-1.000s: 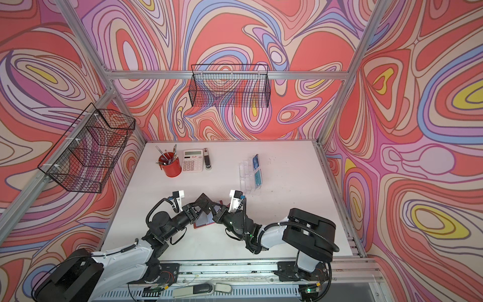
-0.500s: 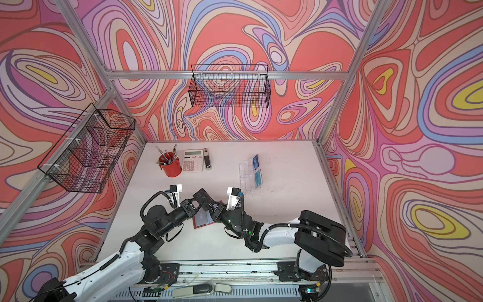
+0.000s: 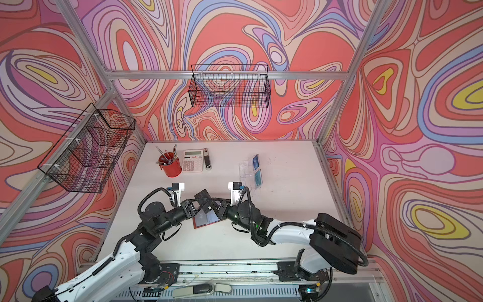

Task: Insert credit cards into a card holder
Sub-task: Pick up the credit card from the storage box.

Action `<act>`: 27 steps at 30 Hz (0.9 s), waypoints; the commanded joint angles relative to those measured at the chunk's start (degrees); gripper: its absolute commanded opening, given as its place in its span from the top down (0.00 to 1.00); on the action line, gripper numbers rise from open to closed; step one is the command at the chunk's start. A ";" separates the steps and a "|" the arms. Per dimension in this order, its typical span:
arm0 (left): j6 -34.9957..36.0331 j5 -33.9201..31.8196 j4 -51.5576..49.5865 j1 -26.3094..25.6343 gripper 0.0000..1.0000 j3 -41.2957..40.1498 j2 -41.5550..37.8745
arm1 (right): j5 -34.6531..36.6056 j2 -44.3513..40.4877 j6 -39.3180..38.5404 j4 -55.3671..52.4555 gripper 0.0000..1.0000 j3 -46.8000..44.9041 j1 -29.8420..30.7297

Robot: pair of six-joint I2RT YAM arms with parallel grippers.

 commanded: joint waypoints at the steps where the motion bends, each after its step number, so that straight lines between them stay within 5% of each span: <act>1: 0.97 5.47 -0.69 -0.38 1.00 1.50 0.84 | -4.89 -0.68 -1.35 2.61 0.77 1.02 0.41; 11: 3.35 3.85 -6.30 -0.38 0.97 2.85 -0.41 | -7.62 -0.51 -0.40 5.99 1.00 0.39 0.00; 16: 4.95 -6.30 -20.14 -0.39 0.43 4.04 -5.81 | -5.26 -2.53 -0.47 4.10 1.00 -0.93 -0.88; 18: 5.05 -12.48 -28.14 -0.38 0.31 5.00 -8.62 | -1.98 -3.66 -0.48 2.15 1.00 -1.98 -1.15; 22: 1.26 -26.62 -45.99 -0.38 0.23 7.24 -13.83 | 4.64 -4.08 -1.07 -2.98 1.00 -3.04 -1.26; 27: -2.18 -31.78 -48.54 -0.31 0.19 4.72 -18.86 | 5.26 3.13 -1.25 -0.64 1.00 -2.20 -1.21</act>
